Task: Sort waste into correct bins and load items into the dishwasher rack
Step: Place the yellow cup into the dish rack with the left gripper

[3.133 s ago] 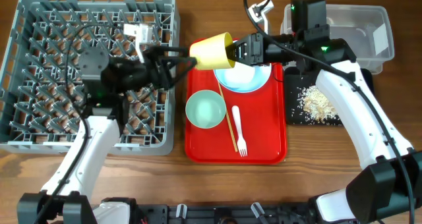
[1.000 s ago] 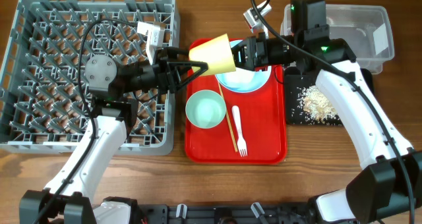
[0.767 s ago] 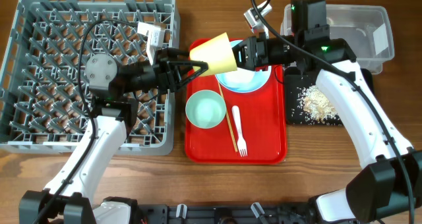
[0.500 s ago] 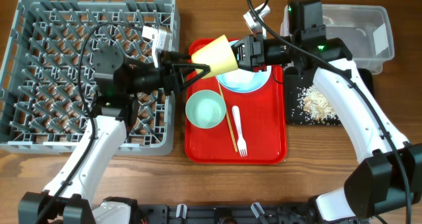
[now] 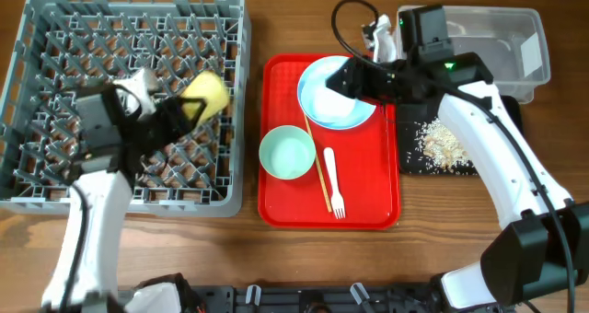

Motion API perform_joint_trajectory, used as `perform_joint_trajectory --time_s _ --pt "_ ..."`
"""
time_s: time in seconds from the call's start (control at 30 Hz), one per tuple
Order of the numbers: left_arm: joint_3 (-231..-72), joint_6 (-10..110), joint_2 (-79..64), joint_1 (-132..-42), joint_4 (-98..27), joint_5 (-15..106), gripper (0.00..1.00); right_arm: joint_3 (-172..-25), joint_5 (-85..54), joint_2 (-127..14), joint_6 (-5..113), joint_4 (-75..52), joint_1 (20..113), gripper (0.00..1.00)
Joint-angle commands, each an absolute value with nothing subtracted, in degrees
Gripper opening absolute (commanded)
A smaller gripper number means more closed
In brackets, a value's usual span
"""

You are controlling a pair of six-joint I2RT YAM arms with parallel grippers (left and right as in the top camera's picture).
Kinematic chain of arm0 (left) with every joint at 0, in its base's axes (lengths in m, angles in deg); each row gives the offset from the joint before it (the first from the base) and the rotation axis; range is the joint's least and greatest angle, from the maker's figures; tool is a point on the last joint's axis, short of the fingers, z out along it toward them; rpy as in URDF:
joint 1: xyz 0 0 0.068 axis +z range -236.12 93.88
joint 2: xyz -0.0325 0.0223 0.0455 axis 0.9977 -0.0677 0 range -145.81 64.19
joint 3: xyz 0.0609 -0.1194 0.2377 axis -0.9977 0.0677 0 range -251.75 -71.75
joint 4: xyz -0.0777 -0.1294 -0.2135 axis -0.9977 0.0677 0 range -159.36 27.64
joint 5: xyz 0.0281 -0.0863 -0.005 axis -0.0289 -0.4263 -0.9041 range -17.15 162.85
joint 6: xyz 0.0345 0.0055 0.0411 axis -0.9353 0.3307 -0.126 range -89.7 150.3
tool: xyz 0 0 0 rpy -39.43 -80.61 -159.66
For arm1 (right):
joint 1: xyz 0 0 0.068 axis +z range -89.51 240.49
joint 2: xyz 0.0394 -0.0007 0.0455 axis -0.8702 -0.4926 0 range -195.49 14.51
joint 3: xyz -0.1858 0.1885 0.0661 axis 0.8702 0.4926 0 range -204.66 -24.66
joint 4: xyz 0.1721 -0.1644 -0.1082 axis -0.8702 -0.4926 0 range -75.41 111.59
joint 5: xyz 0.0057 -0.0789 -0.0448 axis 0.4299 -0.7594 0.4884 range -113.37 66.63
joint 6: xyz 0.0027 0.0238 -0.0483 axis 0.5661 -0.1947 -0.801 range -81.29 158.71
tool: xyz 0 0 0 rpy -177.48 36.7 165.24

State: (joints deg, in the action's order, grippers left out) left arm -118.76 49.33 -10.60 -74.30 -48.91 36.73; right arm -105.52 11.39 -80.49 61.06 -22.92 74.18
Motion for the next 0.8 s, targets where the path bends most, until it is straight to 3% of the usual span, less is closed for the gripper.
perform_joint_trajectory --time_s 0.0,0.27,0.67,0.73,0.77 --pt "-125.29 45.24 -1.66 -72.77 -38.94 57.89 0.04 -111.92 -1.57 -78.81 53.76 -29.58 71.60 0.48" --pt "-128.72 45.26 2.14 -72.71 -22.18 74.24 0.04 -116.19 -19.29 -76.60 49.56 -45.32 64.89 0.46" --pt "-128.72 45.26 -7.78 -72.77 -14.84 72.88 0.04 -116.17 -20.58 -76.67 48.97 -47.70 62.49 0.61" --pt "-128.72 45.28 -10.07 -72.77 -15.21 72.86 0.08 -116.17 -20.56 -76.67 49.02 -47.72 62.49 0.62" --pt "-128.72 45.31 -11.30 -72.77 -15.67 72.62 0.18 -116.17 -20.56 -76.67 48.99 -47.70 62.49 0.62"
